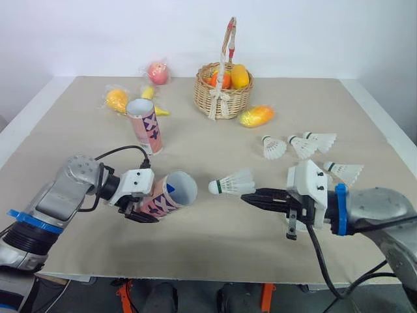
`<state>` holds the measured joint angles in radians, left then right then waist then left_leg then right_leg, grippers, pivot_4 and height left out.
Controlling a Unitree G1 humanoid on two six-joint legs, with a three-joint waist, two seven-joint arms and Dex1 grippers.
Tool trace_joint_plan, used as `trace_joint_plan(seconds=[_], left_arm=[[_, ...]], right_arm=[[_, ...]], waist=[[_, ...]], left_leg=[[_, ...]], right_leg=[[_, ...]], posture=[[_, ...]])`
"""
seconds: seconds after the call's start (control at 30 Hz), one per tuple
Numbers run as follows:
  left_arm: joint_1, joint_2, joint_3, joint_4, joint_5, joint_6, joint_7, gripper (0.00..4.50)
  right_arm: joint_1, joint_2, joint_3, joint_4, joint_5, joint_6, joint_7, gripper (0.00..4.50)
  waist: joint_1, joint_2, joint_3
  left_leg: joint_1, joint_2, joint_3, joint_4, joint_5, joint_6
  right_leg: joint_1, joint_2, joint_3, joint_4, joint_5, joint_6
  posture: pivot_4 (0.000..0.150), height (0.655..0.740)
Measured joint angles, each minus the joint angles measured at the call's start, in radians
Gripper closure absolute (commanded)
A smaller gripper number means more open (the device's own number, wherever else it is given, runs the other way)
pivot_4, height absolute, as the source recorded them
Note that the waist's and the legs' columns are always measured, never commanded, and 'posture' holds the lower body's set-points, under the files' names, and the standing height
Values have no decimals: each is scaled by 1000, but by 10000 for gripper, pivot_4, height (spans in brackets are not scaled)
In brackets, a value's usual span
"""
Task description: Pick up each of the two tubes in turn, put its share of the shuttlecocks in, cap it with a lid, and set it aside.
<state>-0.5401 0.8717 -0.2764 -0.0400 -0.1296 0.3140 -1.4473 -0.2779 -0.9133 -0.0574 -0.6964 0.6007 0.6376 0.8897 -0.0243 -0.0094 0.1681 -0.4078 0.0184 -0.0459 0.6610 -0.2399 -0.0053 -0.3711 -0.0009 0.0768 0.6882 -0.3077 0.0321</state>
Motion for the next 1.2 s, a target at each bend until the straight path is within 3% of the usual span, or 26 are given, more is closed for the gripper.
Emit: trace_joint_plan(seconds=[0.13,0.4,0.57,0.8,0.87,1.0,1.1,1.13,1.2], left_arm=[[-2,-9,1,1,-1,2,4,14249],[-2,-13,1,-10,-7,38,9,14249],[1,-13,4,-14,-8,43,17,14249],[2,-14,4,-21,-10,56,21,14249],[2,-14,5,-22,-10,58,21,14249],[3,-15,7,-24,-9,64,22,14249],[4,-20,7,-31,-13,67,25,14249],[5,-20,7,-31,-17,70,25,14249],[9,-20,8,-39,-19,79,29,14249]], right_arm=[[-107,25,75,17,-26,-32,23,44409],[-163,37,128,44,-37,-64,85,44409],[-255,68,230,117,-148,-105,90,44409],[-338,91,298,158,-173,-151,195,44409],[-372,106,314,185,-174,-159,226,38508],[-471,214,320,253,-97,-127,268,21988],[-496,259,289,271,21,-48,282,4096],[-497,258,279,271,45,-28,285,1622],[-488,249,241,275,90,14,282,1622]], waist=[[1,0,0],[2,0,0],[2,0,0],[3,0,1],[1,0,1],[1,0,1],[5,0,1],[5,0,1],[5,0,1]], left_leg=[[0,0,0,0,0,0],[-1,-2,0,0,0,0],[-1,-2,-1,0,0,-1],[-1,-2,-1,0,0,-1],[-1,-2,-1,0,0,-1],[0,0,-1,0,1,0],[-2,-2,-5,0,1,-1],[-2,-2,-5,0,1,-1],[-2,-4,-4,0,1,-1]], right_leg=[[0,-1,0,0,0,0],[0,-5,-2,0,0,1],[0,-4,-3,0,0,0],[0,-5,-3,0,0,0],[-1,-5,-3,0,0,0],[-1,-4,-4,0,2,-2],[0,-5,-6,0,1,-1],[0,-6,-6,0,1,-1],[0,-7,-6,0,1,0]], posture=[[1500,7400],[1500,7400],[1500,7400],[1500,7400],[1500,7400],[1500,7400],[1500,7400],[1500,7400],[1500,7400]])
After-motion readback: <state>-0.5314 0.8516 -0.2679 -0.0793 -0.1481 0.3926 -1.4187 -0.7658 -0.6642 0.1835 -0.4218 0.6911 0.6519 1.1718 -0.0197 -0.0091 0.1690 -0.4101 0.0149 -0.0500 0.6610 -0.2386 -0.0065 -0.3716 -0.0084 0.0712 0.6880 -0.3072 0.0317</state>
